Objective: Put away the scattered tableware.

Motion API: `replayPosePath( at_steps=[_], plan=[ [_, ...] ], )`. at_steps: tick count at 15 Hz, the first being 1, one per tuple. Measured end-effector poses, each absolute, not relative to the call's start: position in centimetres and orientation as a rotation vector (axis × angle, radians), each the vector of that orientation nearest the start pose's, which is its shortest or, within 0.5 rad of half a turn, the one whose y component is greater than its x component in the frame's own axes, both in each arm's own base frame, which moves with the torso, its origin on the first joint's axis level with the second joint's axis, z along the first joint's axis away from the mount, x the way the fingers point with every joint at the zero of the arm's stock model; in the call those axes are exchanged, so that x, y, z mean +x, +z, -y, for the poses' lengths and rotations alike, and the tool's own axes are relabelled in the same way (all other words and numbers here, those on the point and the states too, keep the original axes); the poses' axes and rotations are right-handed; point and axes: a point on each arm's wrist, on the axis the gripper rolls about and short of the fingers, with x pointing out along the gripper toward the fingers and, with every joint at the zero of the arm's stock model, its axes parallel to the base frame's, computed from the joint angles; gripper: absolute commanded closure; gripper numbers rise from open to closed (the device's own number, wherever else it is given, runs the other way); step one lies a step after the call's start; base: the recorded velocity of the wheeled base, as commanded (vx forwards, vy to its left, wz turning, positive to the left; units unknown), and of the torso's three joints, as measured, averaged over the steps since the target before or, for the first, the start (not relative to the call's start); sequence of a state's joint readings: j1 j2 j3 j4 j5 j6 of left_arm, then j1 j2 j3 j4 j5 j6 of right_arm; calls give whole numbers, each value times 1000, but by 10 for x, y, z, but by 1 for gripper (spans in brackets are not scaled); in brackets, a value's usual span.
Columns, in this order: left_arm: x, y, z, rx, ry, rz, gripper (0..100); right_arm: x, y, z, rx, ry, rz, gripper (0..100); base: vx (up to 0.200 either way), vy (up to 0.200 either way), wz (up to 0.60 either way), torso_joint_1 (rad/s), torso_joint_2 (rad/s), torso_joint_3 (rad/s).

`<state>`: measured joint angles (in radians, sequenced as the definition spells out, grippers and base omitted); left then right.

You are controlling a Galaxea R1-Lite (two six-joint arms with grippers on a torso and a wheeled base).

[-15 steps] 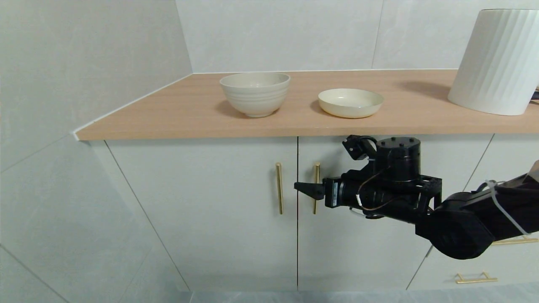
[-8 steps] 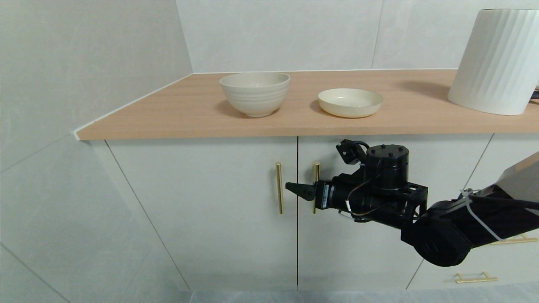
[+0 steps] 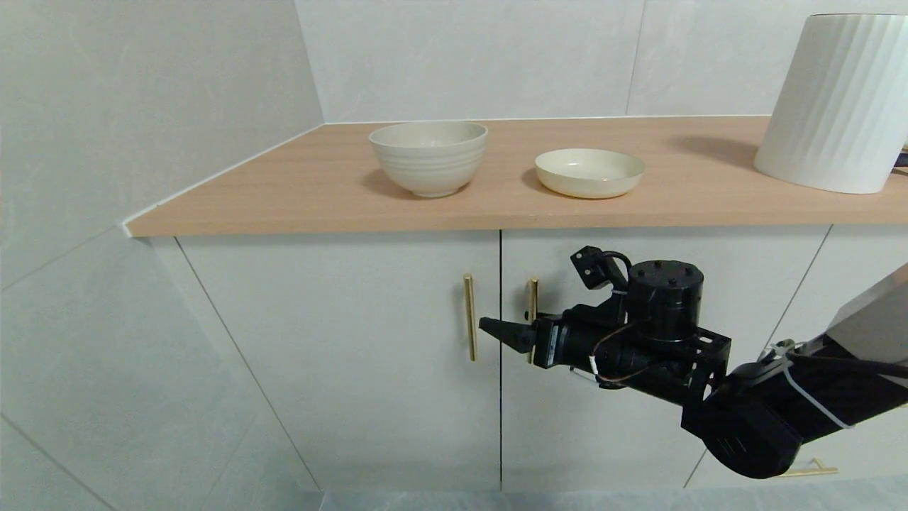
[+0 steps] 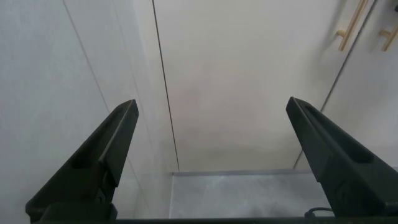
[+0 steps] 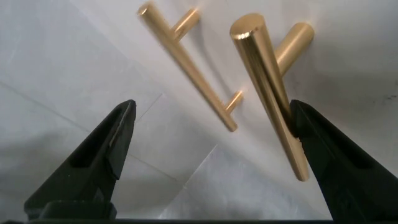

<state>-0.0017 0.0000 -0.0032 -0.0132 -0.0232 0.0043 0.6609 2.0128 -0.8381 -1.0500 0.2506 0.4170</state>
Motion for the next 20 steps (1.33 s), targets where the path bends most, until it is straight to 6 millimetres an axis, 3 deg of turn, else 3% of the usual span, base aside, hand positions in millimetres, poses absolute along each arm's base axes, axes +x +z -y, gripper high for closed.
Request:
replayPosePath(
  at_steps=[9,16,20],
  plan=[
    [-23,78,0,5,-24,17,0,247,129,-231,335,943,-352,0,0,0,0,0,0,0],
    [-23,78,0,9,-25,16,0,218,143,-212,336,1085,-378,0,0,0,0,0,0,0],
    [-24,81,1,20,-41,29,0,212,144,-207,335,1094,-374,0,0,0,0,0,0,0]
  ],
)
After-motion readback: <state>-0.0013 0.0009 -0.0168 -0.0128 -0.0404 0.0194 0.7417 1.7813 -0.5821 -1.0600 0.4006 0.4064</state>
